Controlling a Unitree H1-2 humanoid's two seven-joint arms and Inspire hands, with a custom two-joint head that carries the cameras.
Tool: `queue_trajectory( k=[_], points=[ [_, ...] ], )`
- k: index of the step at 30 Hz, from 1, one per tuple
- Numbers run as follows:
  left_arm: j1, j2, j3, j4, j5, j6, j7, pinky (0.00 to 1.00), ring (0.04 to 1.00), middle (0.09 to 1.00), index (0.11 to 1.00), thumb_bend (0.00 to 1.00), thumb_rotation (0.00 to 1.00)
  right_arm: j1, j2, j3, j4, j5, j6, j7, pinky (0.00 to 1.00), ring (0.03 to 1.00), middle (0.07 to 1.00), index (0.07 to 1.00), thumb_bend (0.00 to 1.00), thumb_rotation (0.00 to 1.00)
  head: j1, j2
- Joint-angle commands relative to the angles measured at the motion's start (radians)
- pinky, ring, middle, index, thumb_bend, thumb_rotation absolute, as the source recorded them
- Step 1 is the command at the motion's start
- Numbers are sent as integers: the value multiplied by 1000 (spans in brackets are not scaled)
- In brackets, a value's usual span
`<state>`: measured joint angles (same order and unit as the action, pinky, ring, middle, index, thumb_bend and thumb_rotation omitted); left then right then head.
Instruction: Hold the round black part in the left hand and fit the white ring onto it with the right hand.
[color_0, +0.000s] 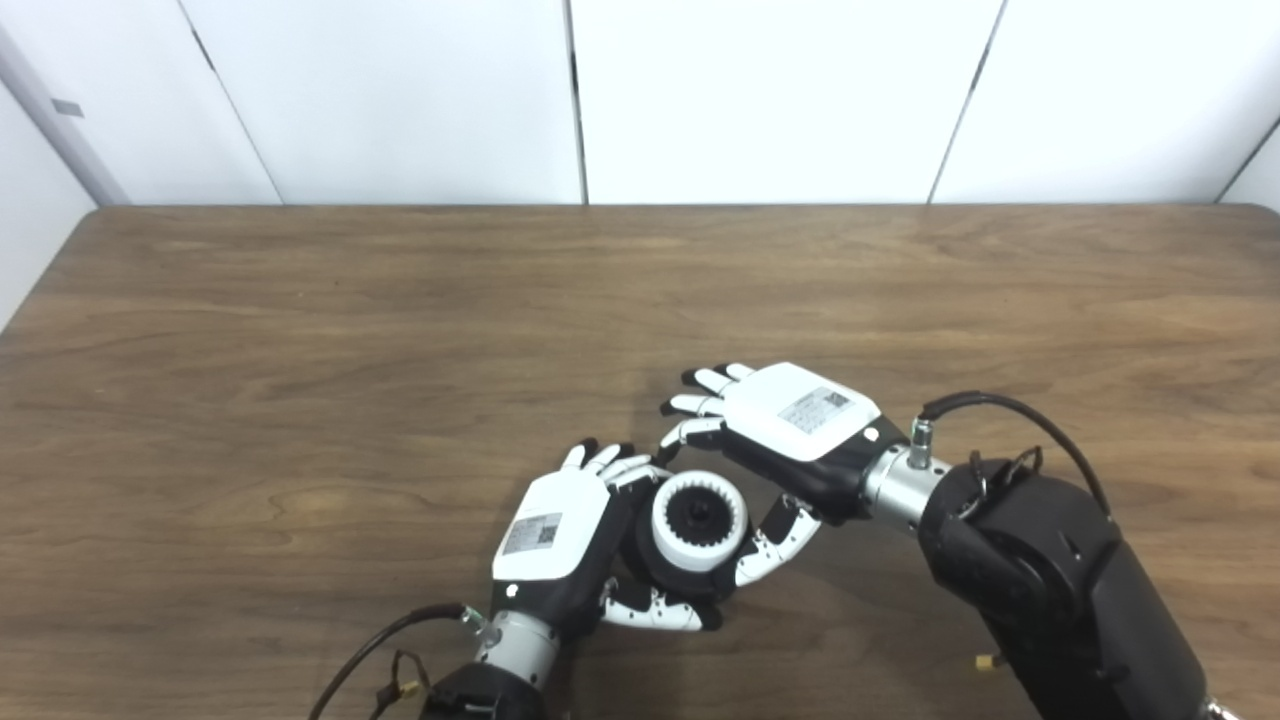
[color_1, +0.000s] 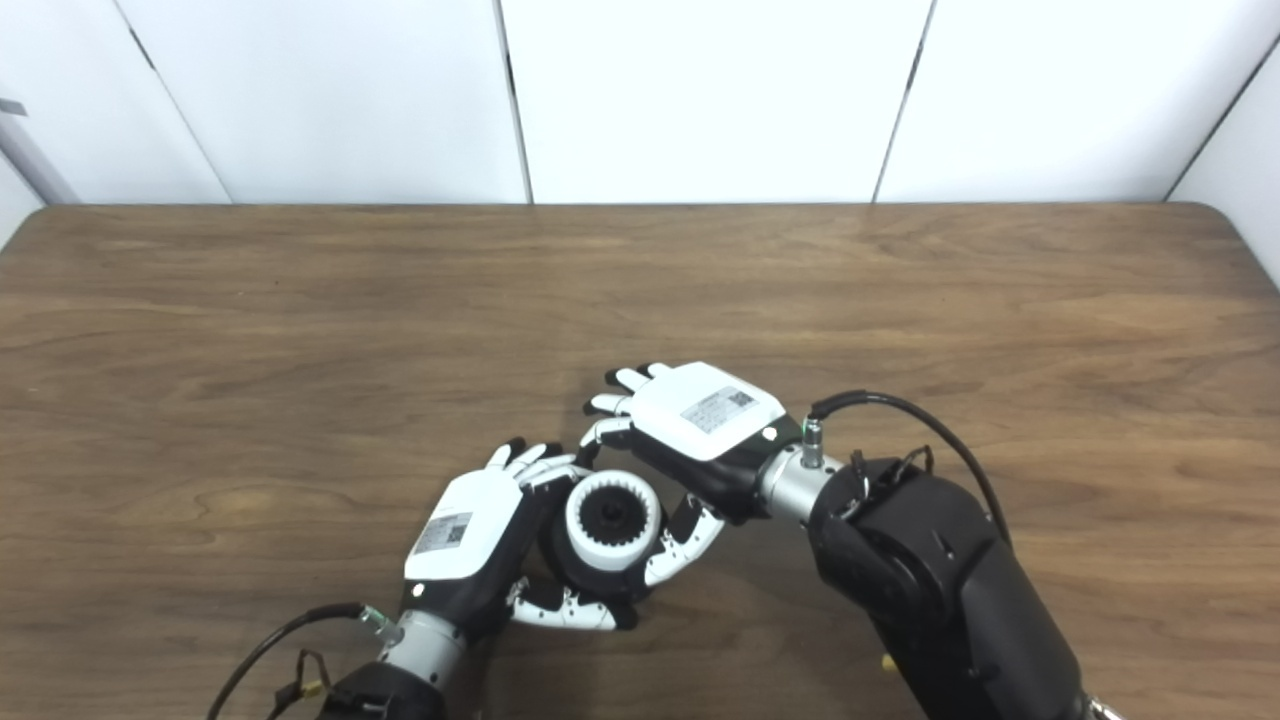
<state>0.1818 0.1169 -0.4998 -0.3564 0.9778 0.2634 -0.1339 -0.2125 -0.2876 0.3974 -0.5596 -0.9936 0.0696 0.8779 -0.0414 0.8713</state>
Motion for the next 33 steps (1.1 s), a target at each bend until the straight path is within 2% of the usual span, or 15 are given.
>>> queue_trajectory(
  k=[1,11,12,13,15,19,25,33],
  points=[
    [9,-12,-15,33,6,19,-52,1000,909,817,481,525,65,-39,0,-11,-35,-2,-3,6,1000,1000,930,778,1000,364,0,0],
    [-4,1,-13,44,36,30,-74,1000,897,807,493,520,83,-75,2,-50,-83,14,22,62,1000,1000,929,774,1000,361,2,2],
    [-6,4,-13,45,38,30,-80,1000,896,810,566,709,189,-77,1,-55,-87,17,25,69,1000,1000,929,776,1000,365,3,2],
    [-7,6,-13,45,40,30,-85,1000,894,816,629,835,264,-79,1,-58,-89,18,27,75,1000,1000,929,777,1000,373,3,2],
    [-10,8,-12,46,48,28,-92,1000,892,826,681,909,317,-81,0,-63,-92,20,32,82,1000,1000,928,778,1000,377,3,2],
    [-17,7,-9,43,76,48,-133,1000,915,892,796,986,402,-84,-3,-70,-96,19,35,97,1000,1000,931,784,1000,377,1,0],
    [-24,-10,0,27,174,82,-211,1000,958,960,892,1000,475,-75,-4,-79,-90,30,28,81,1000,1000,928,786,1000,376,4,0],
    [-33,-17,23,16,205,93,-290,1000,966,976,971,1000,489,-78,1,-80,-77,22,22,63,1000,1000,935,788,1000,377,17,-1]
  ],
)
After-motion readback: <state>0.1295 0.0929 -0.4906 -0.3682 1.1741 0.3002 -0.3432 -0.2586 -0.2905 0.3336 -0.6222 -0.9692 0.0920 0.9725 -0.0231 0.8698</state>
